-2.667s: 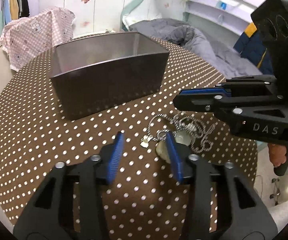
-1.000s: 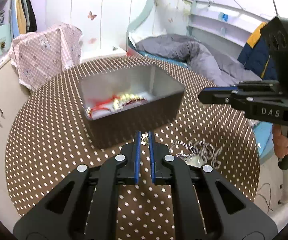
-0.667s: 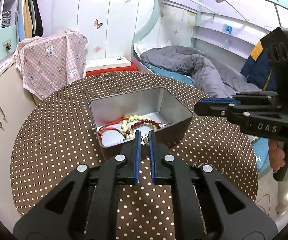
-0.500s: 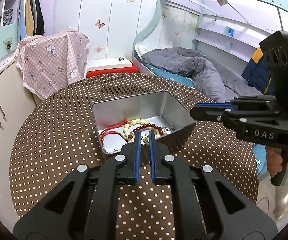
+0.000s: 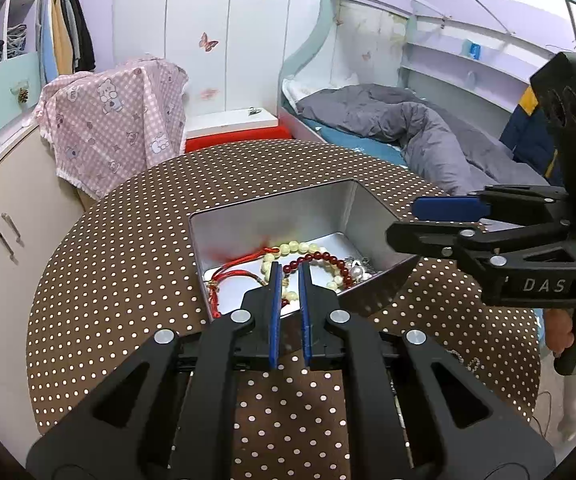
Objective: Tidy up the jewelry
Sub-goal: 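Carry both chains over the grey box with both tools, then open both tools to drop the chains into the grey box, then withdraw both tools from the box toward the jade pendant and chain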
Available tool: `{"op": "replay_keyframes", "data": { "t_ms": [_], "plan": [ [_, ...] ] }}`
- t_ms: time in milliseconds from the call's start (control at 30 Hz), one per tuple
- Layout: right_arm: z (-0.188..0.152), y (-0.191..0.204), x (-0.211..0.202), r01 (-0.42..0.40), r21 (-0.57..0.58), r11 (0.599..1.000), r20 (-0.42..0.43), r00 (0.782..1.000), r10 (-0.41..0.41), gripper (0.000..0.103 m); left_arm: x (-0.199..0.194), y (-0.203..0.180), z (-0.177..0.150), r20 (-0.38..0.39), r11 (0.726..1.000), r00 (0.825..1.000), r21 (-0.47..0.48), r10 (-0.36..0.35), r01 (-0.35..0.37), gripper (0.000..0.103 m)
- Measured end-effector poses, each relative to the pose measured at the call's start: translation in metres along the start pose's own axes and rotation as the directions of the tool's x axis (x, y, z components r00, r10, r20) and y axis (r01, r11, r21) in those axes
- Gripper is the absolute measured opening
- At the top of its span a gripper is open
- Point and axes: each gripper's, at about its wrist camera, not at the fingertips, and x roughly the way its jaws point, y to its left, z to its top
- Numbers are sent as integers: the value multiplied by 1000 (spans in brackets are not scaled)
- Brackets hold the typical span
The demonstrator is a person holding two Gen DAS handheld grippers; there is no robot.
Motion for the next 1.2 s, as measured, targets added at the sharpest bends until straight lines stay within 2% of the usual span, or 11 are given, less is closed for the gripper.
{"op": "replay_keyframes", "data": {
  "t_ms": [67, 100, 133, 167, 200, 333, 400, 567, 800, 1000, 1200],
  "plan": [
    [-1, -3, 0, 5, 9, 1000, -4, 1000, -5, 47, 1, 2, 0, -9, 1000, 1000, -11, 9, -9, 9],
    [-2, -5, 0, 9, 13, 1000, -6, 1000, -9, 48, 1, 3, 0, -10, 1000, 1000, -18, 11, -11, 14],
    [-3, -6, 0, 13, 17, 1000, -8, 1000, -13, 49, 0, 4, 1, -7, 999, 1000, -28, 19, -19, 26],
    [-3, -7, 0, 15, 21, 1000, -8, 1000, -15, 49, -1, 5, 1, 2, 999, 1000, -37, 26, -25, 64],
    [-4, -7, -1, 16, 24, 1000, -10, 1000, -16, 50, -7, 6, 2, 38, 999, 999, -52, 4, -2, 73],
    [-5, -8, -3, 22, 22, 1000, -9, 1000, -22, 53, -16, 4, 7, 67, 998, 998, -66, 4, 1, 73],
    [-6, -7, -6, 22, 21, 1000, -4, 1000, -22, 53, -15, 4, 7, 60, 998, 998, -63, 21, -18, 73],
    [-7, -5, -10, 25, 16, 1000, 4, 1000, -25, 54, -15, 9, 3, 51, 995, 999, -98, 17, -12, 73],
    [-11, -6, -16, 38, 20, 999, 3, 999, -38, 58, -19, 7, -3, 45, 995, 999, -97, 19, -14, 73],
    [-19, -7, -23, 57, 28, 998, 1, 998, -57, 59, -20, 3, -14, 5, 993, 1000, -115, 12, -11, 75],
    [-33, -10, -32, 76, 36, 996, -9, 997, -76, 64, -21, -3, -33, -50, 992, 999, -128, -19, 12, 75]
  ]
}}
